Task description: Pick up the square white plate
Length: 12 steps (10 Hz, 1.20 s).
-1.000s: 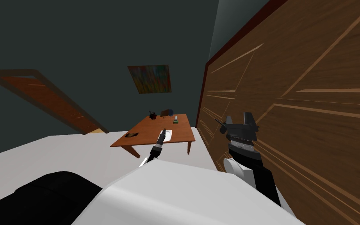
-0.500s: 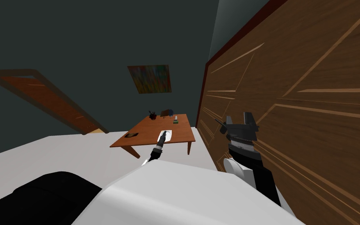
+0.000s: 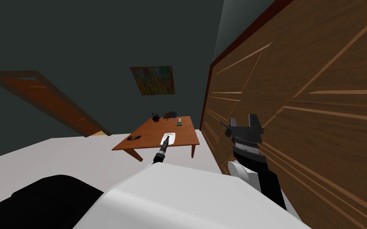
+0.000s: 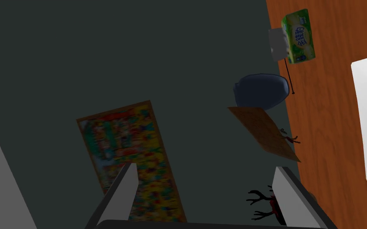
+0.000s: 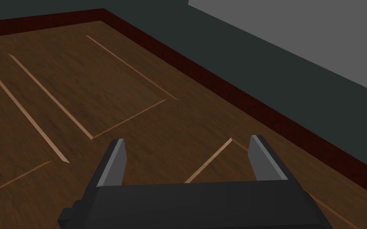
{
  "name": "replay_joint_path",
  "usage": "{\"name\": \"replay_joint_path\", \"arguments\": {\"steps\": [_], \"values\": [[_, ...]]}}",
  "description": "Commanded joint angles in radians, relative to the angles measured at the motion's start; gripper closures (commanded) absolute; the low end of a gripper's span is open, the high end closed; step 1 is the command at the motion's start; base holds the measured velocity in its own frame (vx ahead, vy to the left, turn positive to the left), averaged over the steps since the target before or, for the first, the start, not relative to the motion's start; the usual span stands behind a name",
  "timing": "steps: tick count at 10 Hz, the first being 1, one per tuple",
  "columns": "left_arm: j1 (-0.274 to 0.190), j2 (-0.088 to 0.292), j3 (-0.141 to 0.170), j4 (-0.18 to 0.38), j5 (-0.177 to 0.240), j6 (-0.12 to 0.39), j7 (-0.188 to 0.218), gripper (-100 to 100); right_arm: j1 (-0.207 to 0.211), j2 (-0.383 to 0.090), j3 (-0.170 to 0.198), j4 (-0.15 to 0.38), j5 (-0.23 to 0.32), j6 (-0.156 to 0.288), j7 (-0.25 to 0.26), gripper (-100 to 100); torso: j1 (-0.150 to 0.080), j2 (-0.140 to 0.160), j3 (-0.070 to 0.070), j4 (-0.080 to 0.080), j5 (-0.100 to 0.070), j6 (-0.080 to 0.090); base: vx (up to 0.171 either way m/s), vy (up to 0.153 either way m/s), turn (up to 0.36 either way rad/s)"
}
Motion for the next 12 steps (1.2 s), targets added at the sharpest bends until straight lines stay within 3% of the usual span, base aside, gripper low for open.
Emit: {"name": "replay_joint_path", "arguments": {"steps": [1, 11, 12], "values": [[-0.004, -0.001, 0.001, 0.029, 0.002, 0.003, 0.003, -100, 0.0, 0.0, 0.0, 0.0, 0.0, 0.0, 0.0, 0, 0.0, 0.0, 0.0, 0.0, 0.0, 0.0, 0.021, 0.013, 0.004], [-0.063, -0.009, 0.029, 0.285, 0.027, -0.003, 0.032, -100, 0.0, 0.0, 0.0, 0.0, 0.0, 0.0, 0.0, 0, 0.001, -0.001, -0.001, 0.0, 0.0, 0.0, 0.028, 0.02, 0.013], [-0.075, -0.013, 0.036, 0.33, 0.033, -0.003, 0.038, -100, 0.0, 0.0, 0.0, 0.0, 0.0, 0.0, 0.0, 0, 0.0, -0.001, -0.001, 0.0, 0.0, 0.0, 0.039, 0.03, 0.024]]}}
